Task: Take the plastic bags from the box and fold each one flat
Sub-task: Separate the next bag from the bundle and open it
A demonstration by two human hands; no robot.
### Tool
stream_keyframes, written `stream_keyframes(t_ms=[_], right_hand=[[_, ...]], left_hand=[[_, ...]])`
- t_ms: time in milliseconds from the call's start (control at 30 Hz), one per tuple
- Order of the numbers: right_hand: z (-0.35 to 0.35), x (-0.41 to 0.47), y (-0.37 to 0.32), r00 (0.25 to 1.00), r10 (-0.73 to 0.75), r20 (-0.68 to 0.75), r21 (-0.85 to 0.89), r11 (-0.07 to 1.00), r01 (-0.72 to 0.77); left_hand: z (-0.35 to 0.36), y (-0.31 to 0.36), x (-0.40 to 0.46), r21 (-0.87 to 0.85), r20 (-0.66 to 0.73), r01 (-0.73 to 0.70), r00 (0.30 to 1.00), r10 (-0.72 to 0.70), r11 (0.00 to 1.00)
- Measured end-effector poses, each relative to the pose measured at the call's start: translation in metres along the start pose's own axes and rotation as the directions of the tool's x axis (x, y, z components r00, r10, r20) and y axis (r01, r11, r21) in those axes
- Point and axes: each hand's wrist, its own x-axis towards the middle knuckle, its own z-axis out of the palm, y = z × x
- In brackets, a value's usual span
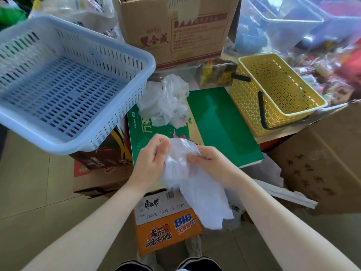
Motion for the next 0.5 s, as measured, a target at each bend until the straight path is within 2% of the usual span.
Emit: stream_keyframes(t_ms=[67, 100, 167, 233, 300, 367, 500], right_hand=[[-0.003, -0.006, -0.004, 0.998, 0.058, 0.002, 0.232, 0.971, -0.057], [-0.005, -0.008, -0.007, 0.996, 0.084, -0.016, 0.319, 0.945, -0.075], [-0.013, -0.01, -0.005, 0.993, 0.096, -0.063, 0.366, 0.928, -0.066], [-0.019, -0.012, -0.003, 0.986, 0.103, -0.13, 0.321, 0.945, -0.057], [-0.027, -0.014, 0.005, 0.965, 0.137, -0.226, 0.24, 0.967, -0.081], [-0.034, -0.018, 0.017, 0.948, 0.198, -0.249, 0.235, 0.962, -0.139], [-0.044, -0.018, 0.042, 0.896, 0.278, -0.346, 0.138, 0.96, -0.245]], left_hand=[[-0.001, 0.009, -0.001, -0.326, 0.165, 0.177, 0.978, -0.129, 0.929], [-0.001, 0.01, -0.001, -0.363, 0.253, 0.244, 0.955, -0.157, 0.899], [0.001, 0.007, -0.006, -0.228, 0.357, 0.262, 0.919, -0.17, 0.938], [0.004, 0.003, -0.011, -0.053, 0.331, 0.222, 0.924, -0.193, 0.974], [0.005, -0.004, -0.014, -0.054, 0.273, 0.278, 0.928, -0.253, 0.959], [0.003, -0.008, -0.015, -0.08, 0.265, 0.349, 0.91, -0.318, 0.934], [0.0, -0.018, -0.018, 0.116, 0.295, 0.358, 0.878, -0.376, 0.926]])
